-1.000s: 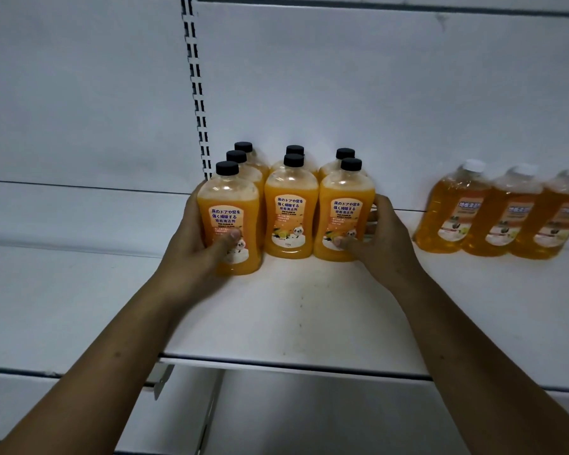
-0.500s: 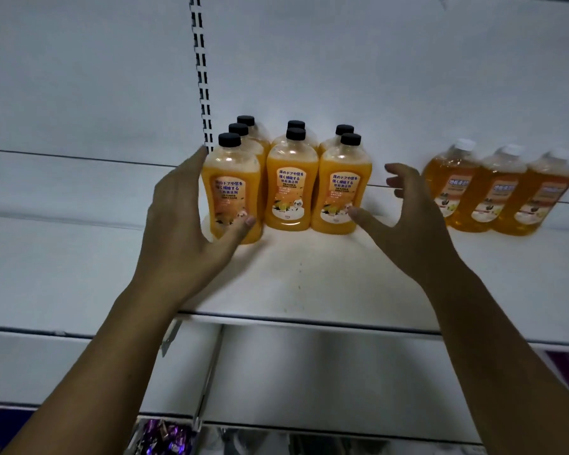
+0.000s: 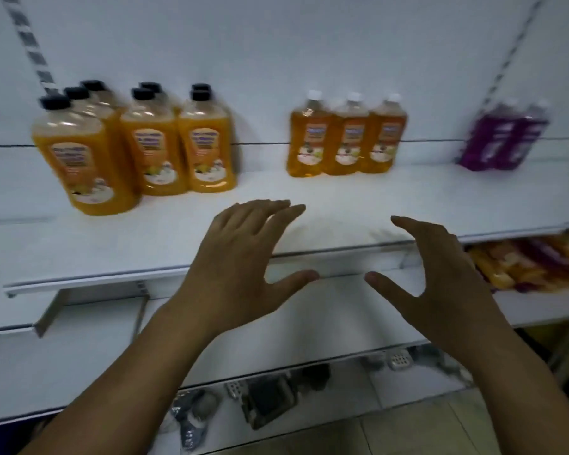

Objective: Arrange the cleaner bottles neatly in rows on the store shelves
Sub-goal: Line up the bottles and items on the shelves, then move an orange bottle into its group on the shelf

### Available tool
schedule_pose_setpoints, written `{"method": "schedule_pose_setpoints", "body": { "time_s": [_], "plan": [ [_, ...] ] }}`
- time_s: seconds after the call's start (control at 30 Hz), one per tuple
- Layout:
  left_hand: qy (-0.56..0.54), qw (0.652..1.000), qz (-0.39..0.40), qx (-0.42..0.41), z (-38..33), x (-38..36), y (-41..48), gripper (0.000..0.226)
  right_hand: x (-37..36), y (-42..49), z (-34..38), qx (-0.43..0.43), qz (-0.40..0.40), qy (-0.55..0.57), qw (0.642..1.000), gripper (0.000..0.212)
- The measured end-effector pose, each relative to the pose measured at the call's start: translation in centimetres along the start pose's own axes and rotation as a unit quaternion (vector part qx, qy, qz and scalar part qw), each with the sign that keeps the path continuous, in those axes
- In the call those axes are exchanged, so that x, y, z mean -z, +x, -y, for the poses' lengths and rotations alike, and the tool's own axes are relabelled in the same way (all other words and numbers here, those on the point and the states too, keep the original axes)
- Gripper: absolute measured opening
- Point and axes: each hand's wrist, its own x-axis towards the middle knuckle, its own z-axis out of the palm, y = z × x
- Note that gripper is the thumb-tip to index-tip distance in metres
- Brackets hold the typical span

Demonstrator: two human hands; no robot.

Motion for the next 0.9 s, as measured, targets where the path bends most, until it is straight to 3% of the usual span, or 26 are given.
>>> {"method": "schedule_pose_setpoints", "body": {
  "time_s": [0.27,0.47,0.7,0.9],
  "plan": [
    [-0.076,0.991,0.065,-0.088,-18.0,-11.7,3.7,0.079,10.0,-10.9,-13.9,-0.121,0.008,-0.046,0.992,0.083],
    [-0.109,0.979,0.126,-0.118,-28.1,-19.9,5.7,0.076,15.0,-16.9,-23.2,-0.187,0.001,-0.033,0.982,0.072],
    [-0.158,0.961,0.198,-0.112,-34.7,-28.3,9.8,0.075,16.8,-19.1,-33.2,-0.244,-0.008,-0.025,0.969,0.067],
    [-0.188,0.946,0.249,-0.087,-36.4,-36.5,15.9,0.072,16.1,-16.0,-42.2,-0.270,0.004,-0.014,0.963,0.066]
  ]
}}
